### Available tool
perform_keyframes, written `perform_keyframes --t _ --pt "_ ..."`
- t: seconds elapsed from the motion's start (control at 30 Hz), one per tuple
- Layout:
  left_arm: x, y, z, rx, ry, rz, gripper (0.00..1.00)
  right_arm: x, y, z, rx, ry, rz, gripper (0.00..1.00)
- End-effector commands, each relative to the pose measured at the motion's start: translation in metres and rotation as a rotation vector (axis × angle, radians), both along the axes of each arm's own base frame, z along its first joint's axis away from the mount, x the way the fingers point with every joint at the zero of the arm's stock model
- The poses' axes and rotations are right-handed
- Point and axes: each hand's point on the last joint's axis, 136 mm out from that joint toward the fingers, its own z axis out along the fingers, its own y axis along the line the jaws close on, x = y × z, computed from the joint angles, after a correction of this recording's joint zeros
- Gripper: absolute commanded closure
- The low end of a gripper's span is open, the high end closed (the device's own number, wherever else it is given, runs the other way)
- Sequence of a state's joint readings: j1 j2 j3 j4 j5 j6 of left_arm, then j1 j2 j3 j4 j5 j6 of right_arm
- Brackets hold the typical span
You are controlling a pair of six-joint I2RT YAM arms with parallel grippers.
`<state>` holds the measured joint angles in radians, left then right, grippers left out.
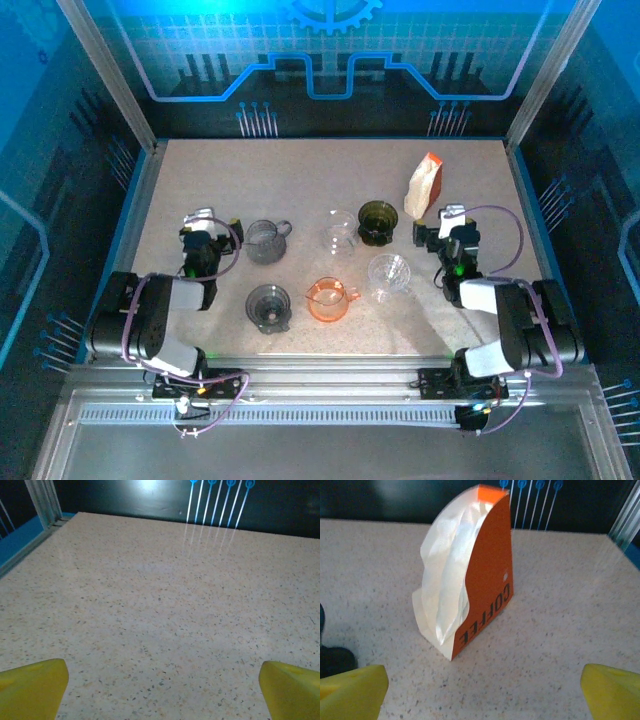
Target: Place the coffee filter in the dripper
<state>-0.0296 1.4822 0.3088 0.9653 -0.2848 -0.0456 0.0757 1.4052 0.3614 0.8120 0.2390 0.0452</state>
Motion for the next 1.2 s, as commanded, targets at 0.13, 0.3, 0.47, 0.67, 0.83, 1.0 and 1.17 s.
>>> perform_keyframes --t 0.13,0.3,0.47,0.67,0.83,1.0,1.17 --pt "-0.013 0.009 0.045 0.001 -0.073 0.063 0.01 -0.006 -0.013 0.019 0.010 0.085 -0.138 0.00" --pt "-0.018 0.032 0.079 -0.191 -0.176 0.246 0.01 -0.018 -0.031 0.033 0.024 0.146 -0.327 0.00" --pt "-0.039 0.049 0.089 -0.475 -0.192 0.439 0.01 -0.024 -0.024 0.031 0.422 0.214 -0.335 0.00" --pt "-0.063 0.053 0.078 -0.774 -0.184 0.516 0.01 -0.018 -0.009 0.012 0.812 0.229 -0.223 0.00" --pt "-0.059 0.031 0.085 -0.874 -0.198 0.383 0.01 -0.014 0.002 0.004 0.893 0.250 -0.178 0.00" --pt "-0.054 -0.001 0.099 -0.915 -0.112 0.206 0.01 -0.013 0.029 0.024 0.827 0.320 -0.007 0.00" --pt "-0.059 -0.038 0.104 -0.941 0.038 0.034 0.11 -0.029 0.052 0.034 0.738 0.347 0.073 0.00"
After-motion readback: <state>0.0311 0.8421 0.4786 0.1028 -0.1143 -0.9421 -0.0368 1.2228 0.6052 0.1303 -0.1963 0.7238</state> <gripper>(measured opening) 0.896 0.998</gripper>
